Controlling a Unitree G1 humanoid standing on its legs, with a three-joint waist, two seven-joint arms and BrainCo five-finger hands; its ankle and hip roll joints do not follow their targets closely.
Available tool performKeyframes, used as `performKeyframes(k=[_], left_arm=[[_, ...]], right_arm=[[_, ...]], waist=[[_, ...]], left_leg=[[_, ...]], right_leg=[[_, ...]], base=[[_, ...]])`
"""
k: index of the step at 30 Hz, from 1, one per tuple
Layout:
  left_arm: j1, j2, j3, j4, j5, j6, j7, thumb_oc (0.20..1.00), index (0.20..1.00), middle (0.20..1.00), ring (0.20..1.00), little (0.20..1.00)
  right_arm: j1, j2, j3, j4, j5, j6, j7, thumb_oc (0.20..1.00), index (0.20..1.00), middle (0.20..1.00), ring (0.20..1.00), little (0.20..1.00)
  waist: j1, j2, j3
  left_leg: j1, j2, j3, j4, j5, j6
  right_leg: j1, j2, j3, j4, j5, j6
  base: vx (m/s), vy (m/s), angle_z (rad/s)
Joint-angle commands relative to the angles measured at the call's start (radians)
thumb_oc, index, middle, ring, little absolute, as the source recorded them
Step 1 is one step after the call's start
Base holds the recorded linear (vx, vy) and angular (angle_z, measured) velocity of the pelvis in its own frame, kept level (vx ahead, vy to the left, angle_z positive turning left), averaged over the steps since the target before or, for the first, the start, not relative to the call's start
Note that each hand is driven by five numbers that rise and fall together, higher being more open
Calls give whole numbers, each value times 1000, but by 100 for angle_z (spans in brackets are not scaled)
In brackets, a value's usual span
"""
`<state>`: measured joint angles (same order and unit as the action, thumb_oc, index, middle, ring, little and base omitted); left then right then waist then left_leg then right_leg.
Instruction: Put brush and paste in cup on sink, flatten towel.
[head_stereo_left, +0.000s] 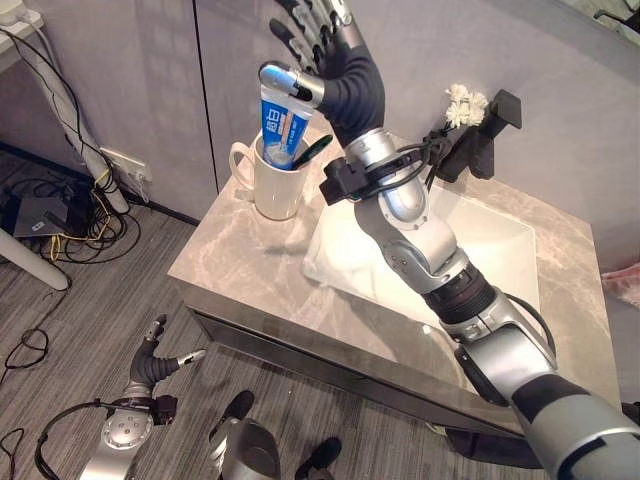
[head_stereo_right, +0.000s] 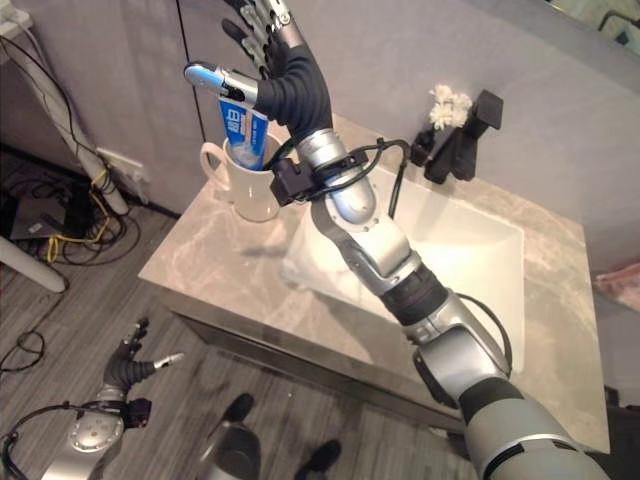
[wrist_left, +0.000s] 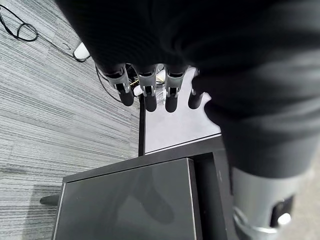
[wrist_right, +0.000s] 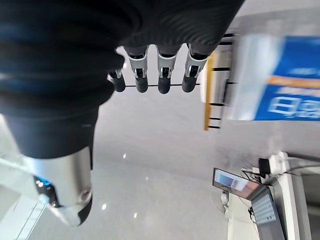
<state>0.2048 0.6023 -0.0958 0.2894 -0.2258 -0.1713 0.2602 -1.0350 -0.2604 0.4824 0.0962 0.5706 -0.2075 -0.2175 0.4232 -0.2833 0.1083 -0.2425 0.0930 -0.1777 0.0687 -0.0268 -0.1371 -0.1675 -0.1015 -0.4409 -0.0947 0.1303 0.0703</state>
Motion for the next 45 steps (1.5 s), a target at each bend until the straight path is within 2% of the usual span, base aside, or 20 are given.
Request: performKeyframes(k=[1,7,9,15,18,22,23,24,28,34,41,42,45], left_arm=[[-4,22,-31,30,20,-47,15,1000,1000,1000,1000,1000],[7,-12,-16,42,28,-42,25,1000,1000,1000,1000,1000],[15,-29,-9,51,34,-39,30,1000,1000,1000,1000,1000],[43,-75,1,67,37,-29,21,1000,1000,1000,1000,1000],[51,-89,-10,74,35,-26,19,1000,1000,1000,1000,1000],[60,-108,-16,77,16,-26,18,1000,1000,1000,1000,1000],[72,-226,-20,229,-93,-26,-23,1000,1000,1000,1000,1000],[74,-213,-19,218,-65,-30,-18,1000,1000,1000,1000,1000],[75,-214,-15,232,-67,-33,-8,1000,1000,1000,1000,1000],[88,-221,1,225,-62,-33,2,1000,1000,1000,1000,1000],[122,-225,21,170,-84,-36,-6,1000,1000,1000,1000,1000],[159,-226,48,101,-109,-48,-22,1000,1000,1000,1000,1000],[178,-227,62,62,-116,-55,-27,1000,1000,1000,1000,1000]], right_arm=[[-64,-27,-75,-24,-75,-95,-54,1000,1000,1000,1000,1000],[22,-149,-166,-123,-147,-109,-85,1000,1000,1000,1000,1000],[83,-163,-200,-153,-155,-113,-90,1000,1000,1000,1000,1000],[234,-142,-260,-174,-117,-117,-78,1000,1000,1000,1000,1000],[247,-117,-254,-148,-63,-117,-69,1000,1000,1000,1000,1000],[227,-113,-242,-120,-66,-108,-76,1000,1000,1000,1000,1000],[77,-179,-87,1,-137,-55,-9,1000,1000,1000,1000,1000],[68,-180,-98,16,-147,-58,-26,1000,1000,1000,1000,1000],[58,-169,-101,28,-154,-58,-35,1000,1000,1000,1000,1000],[81,-186,-114,25,-168,-53,-39,1000,1000,1000,1000,1000],[98,-214,-132,27,-182,-48,-42,1000,1000,1000,1000,1000],[115,-256,-157,43,-199,-46,-44,1000,1000,1000,1000,1000],[127,-279,-168,52,-207,-44,-44,1000,1000,1000,1000,1000]], waist=[[0,18,-55],[-39,37,-81],[-55,48,-90],[-93,87,-102],[-98,103,-102],[-103,120,-107],[-198,272,-34],[-193,273,-45],[-183,275,-55],[-173,280,-63],[-148,297,-70],[-117,318,-73],[-103,327,-74]], left_leg=[[21,-50,3,-156,76,82],[63,-49,26,-156,64,86],[76,-48,36,-156,59,90],[111,-39,72,-156,54,93],[120,-37,86,-156,55,93],[125,-35,98,-156,55,93],[115,48,247,-137,96,24],[117,52,249,-156,106,17],[126,56,250,-156,106,17],[141,63,247,-156,111,13],[139,65,220,-156,144,0],[126,60,191,-155,175,-12],[119,55,171,-152,187,-16]], right_leg=[[174,-49,46,7,-114,75],[205,-53,63,7,-117,78],[212,-56,70,7,-119,80],[225,-60,96,9,-123,81],[226,-63,107,9,-121,81],[223,-68,115,8,-117,80],[106,-112,124,163,-196,69],[110,-111,121,143,-179,74],[126,-109,120,131,-175,76],[140,-106,116,137,-184,75],[166,-99,91,133,-197,70],[187,-100,54,135,-210,64],[198,-100,35,134,-216,62]], base=[[0,0,0],[-10,17,-7],[-7,37,-8],[-25,31,-23],[-38,23,-13],[-25,21,-9],[-1,21,-10],[0,0,0],[28,-6,2],[12,-14,0],[-37,-36,8],[-76,-34,13],[-59,-25,32]])
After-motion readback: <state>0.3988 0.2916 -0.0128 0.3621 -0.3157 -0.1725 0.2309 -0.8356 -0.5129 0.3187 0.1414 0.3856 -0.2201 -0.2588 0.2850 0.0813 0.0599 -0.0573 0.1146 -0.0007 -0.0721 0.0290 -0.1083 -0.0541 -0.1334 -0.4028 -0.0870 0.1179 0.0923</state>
